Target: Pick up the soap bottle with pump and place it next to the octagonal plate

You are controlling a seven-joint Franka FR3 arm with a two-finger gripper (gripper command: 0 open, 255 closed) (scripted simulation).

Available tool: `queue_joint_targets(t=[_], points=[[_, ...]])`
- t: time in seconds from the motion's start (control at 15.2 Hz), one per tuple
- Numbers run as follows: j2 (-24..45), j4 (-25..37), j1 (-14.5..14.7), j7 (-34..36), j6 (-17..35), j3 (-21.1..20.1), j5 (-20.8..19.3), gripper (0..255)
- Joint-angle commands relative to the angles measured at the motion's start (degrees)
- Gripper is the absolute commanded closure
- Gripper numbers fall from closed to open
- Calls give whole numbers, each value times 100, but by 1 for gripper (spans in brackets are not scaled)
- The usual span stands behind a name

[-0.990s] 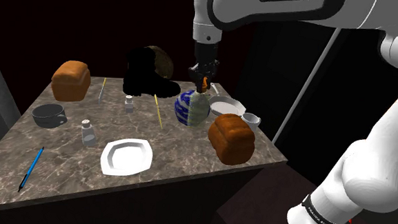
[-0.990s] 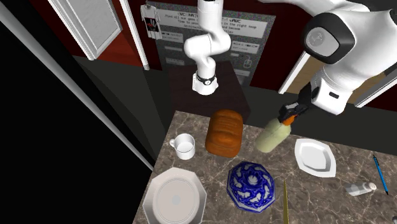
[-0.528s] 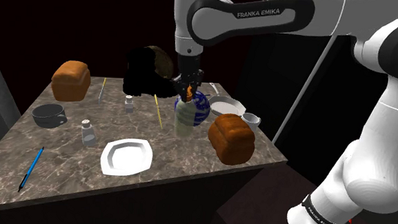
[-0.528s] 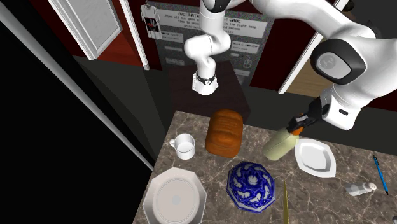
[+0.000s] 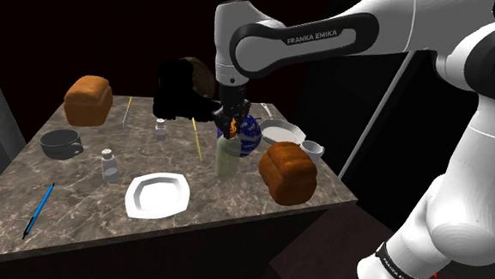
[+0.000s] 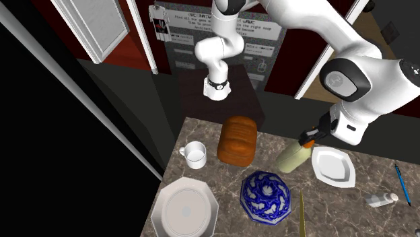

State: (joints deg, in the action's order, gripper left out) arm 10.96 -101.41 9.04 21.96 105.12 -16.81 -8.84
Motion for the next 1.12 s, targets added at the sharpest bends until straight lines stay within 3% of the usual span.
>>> queue_joint_targets(t=[0.0,0.66,0.73,1.06], points=[[13,-135,-3,18,152,4,-12,255],[60,-250,-2,44,311,9,-33,255],[61,-249,-2,44,310,9,-33,0],[60,-250,-2,44,311,9,-33,0]])
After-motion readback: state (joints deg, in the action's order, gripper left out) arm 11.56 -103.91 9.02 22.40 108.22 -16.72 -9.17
